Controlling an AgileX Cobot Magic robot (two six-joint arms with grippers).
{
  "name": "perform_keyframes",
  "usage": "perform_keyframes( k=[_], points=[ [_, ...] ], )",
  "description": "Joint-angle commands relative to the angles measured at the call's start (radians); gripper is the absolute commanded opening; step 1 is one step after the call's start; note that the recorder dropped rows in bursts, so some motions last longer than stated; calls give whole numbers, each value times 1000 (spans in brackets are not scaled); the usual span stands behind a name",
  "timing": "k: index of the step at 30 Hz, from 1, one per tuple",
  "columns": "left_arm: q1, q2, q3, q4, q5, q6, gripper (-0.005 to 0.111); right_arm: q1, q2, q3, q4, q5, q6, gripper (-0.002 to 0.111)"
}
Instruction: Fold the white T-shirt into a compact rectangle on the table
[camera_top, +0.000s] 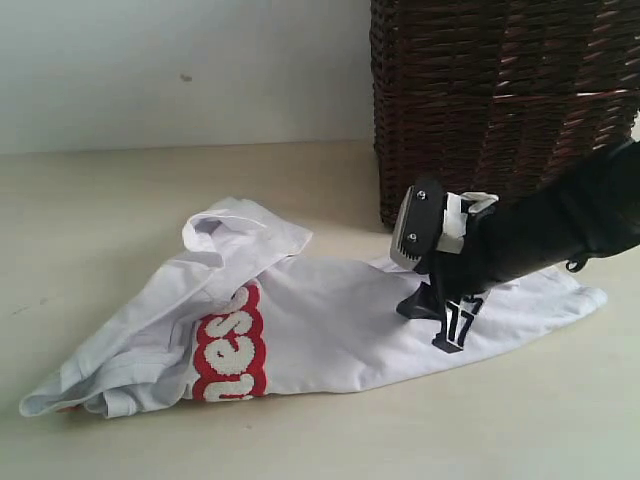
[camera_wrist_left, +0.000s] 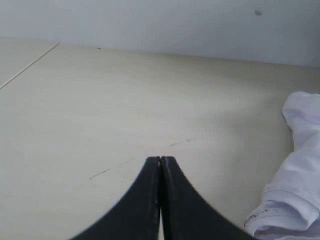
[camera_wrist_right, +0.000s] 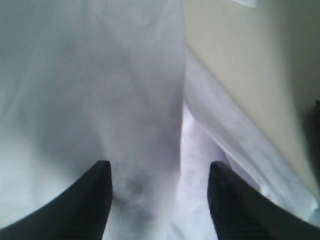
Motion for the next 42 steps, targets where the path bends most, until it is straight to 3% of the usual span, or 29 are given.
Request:
perform_keyframes(
  k=[1, 6, 12, 15, 18, 21, 22, 23, 24, 29, 30, 33, 35, 38, 42],
  points=[
    [3, -6, 3, 2, -8, -5, 0, -4, 2, -13, -6, 42, -7, 39],
    [3, -6, 3, 2, -8, -5, 0, -4, -73, -13, -143, 296, -7, 0],
    [3, -6, 3, 2, -8, -5, 0, -4, -131, -13, -410, 652, 178, 0],
    [3, -6, 3, 2, -8, -5, 0, -4, -131, -13, -535, 675, 223, 2],
    [3, -6, 3, 2, -8, -5, 0, -4, -132, -10, -576, 518, 284, 19],
    [3, -6, 3, 2, -8, -5, 0, -4, -135, -10, -558, 253, 359, 42],
    [3, -6, 3, 2, -8, -5, 0, -4, -132, -10, -537, 72, 388, 53],
    [3, -6, 3, 2, -8, -5, 0, -4, -124, -10, -526, 19, 388, 55],
    [3, -6, 3, 2, -8, -5, 0, -4, -94, -10, -505, -63, 388, 55],
    [3, -6, 3, 2, -8, -5, 0, -4, 37, -10, -505, -87, 403, 50],
    [3, -6, 3, 2, -8, -5, 0, -4, 42, -10, -511, -52, 450, 41],
    [3, -6, 3, 2, -8, -5, 0, -4, -17, -10, -539, 281, 394, 11],
    [3, -6, 3, 2, -8, -5, 0, -4, -50, -10, -587, 481, 398, 3],
    [3, -6, 3, 2, -8, -5, 0, -4, -86, -10, -646, 588, 403, 5],
    [3, -6, 3, 2, -8, -5, 0, -4, -144, -10, -646, 468, 403, 27]
  ],
)
